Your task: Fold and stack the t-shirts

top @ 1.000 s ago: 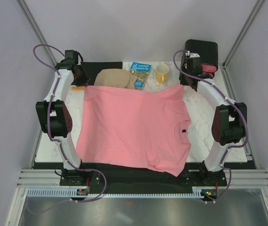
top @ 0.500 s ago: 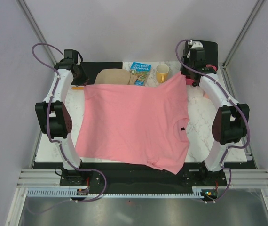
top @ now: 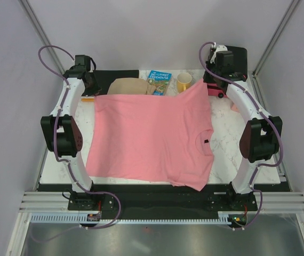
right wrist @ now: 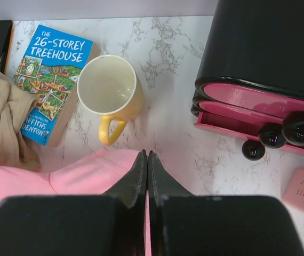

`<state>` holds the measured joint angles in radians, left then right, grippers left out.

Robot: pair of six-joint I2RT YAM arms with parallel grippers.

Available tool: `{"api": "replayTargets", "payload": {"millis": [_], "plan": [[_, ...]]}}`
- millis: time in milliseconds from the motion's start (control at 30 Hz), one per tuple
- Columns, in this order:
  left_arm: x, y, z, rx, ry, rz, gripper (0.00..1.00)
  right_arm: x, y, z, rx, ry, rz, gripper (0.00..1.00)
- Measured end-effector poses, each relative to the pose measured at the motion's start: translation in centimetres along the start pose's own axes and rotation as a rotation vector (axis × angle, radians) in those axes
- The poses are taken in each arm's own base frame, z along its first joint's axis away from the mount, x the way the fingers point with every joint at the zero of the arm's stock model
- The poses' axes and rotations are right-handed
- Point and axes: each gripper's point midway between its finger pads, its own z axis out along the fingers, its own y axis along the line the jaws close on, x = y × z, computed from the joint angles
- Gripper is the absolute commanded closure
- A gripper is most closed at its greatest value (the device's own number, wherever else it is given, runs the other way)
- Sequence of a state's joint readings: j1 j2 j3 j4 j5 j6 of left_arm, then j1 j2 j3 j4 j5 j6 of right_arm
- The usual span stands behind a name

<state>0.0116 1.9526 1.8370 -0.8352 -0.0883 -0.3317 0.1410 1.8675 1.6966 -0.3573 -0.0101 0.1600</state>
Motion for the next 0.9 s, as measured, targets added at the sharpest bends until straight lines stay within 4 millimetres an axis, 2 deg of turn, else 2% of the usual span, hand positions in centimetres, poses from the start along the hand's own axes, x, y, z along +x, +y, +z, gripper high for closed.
{"api": "replayTargets", "payload": {"millis": [133, 267, 533, 733, 900], "plan": [[-0.1, -1.0, -0.6, -0.005, -0.021, 0.037, 0.98, 0.6, 0.3, 0.0, -0.020, 0.016, -0.002, 1.00], [-0.7, -2.5, -1.4, -0.010, -0.062, 0.105, 0.98, 2.2, 0.3, 0.1, -0.032, 0.062, -0.006, 1.00], [-0.8, -2.4, -1.4, -0.034, -0.075, 0.128, 0.98, 2.4, 0.6, 0.1, -0.049, 0.068, -0.007, 1.00], [2.8, -0.7, -0.8, -0.078, 0.002, 0.143, 0.98, 2.7, 0.7, -0.4, -0.058, 0.077, -0.005, 1.00], [5.5, 0.6, -1.0, -0.104, 0.064, 0.154, 0.98, 5.6, 1.0, -2.7, -0.062, 0.145, -0.009, 1.00]]}}
